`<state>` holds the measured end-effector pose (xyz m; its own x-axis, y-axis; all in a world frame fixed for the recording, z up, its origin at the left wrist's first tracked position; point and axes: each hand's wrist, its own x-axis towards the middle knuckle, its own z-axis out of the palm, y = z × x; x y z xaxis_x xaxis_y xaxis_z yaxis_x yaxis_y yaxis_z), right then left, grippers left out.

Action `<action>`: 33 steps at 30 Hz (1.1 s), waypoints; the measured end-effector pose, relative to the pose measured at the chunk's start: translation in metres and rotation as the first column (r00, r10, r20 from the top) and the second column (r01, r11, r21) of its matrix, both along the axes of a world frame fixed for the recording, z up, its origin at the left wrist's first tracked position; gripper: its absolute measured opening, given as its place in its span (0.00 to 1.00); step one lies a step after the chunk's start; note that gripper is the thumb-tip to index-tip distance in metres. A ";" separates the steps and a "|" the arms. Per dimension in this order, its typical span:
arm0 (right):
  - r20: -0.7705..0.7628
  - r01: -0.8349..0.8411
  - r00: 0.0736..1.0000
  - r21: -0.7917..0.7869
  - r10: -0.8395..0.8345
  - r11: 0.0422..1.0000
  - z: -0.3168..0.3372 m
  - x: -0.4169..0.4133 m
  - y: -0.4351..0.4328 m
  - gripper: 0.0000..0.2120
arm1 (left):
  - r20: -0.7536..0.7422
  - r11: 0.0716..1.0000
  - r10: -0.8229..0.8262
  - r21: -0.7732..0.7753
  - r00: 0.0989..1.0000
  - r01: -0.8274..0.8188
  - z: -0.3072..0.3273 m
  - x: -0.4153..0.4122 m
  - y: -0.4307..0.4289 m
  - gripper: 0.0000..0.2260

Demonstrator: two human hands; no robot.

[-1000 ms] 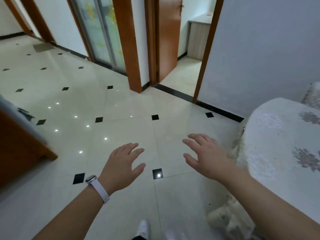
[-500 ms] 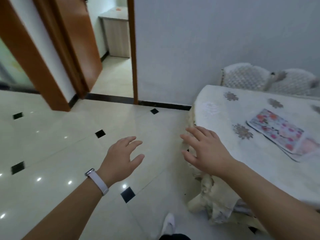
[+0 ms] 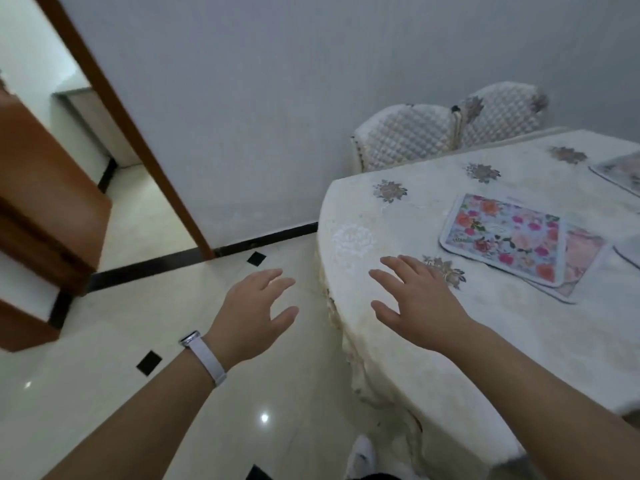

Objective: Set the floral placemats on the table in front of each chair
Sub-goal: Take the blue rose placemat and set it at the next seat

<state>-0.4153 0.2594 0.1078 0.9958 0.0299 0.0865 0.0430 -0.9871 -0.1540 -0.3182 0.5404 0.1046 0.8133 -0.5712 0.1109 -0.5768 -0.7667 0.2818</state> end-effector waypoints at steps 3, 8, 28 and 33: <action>-0.010 0.061 0.998 -0.003 -0.061 0.998 0.002 0.023 -0.038 0.24 | 0.026 0.997 -0.081 -0.007 0.996 0.081 0.010 0.041 -0.051 0.22; -0.017 0.157 0.987 -0.010 -0.158 0.987 0.010 0.039 -0.093 0.24 | 0.027 0.969 -0.239 -0.049 0.971 0.240 0.019 0.082 -0.126 0.23; -0.113 0.768 0.633 -0.033 -0.766 0.639 -0.025 0.026 -0.198 0.26 | -0.011 0.620 -0.782 0.087 0.623 0.780 -0.011 0.225 -0.359 0.23; -0.193 0.838 0.526 -0.048 -0.828 0.543 -0.043 0.075 -0.204 0.26 | -0.057 0.547 -0.834 0.039 0.549 0.836 -0.039 0.275 -0.396 0.23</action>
<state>-0.3400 0.0558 0.0648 0.5613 -0.8205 -0.1084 -0.8270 -0.5509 -0.1123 -0.0428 0.1449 0.0651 -0.0315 -0.9986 0.0417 -0.9579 0.0421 0.2841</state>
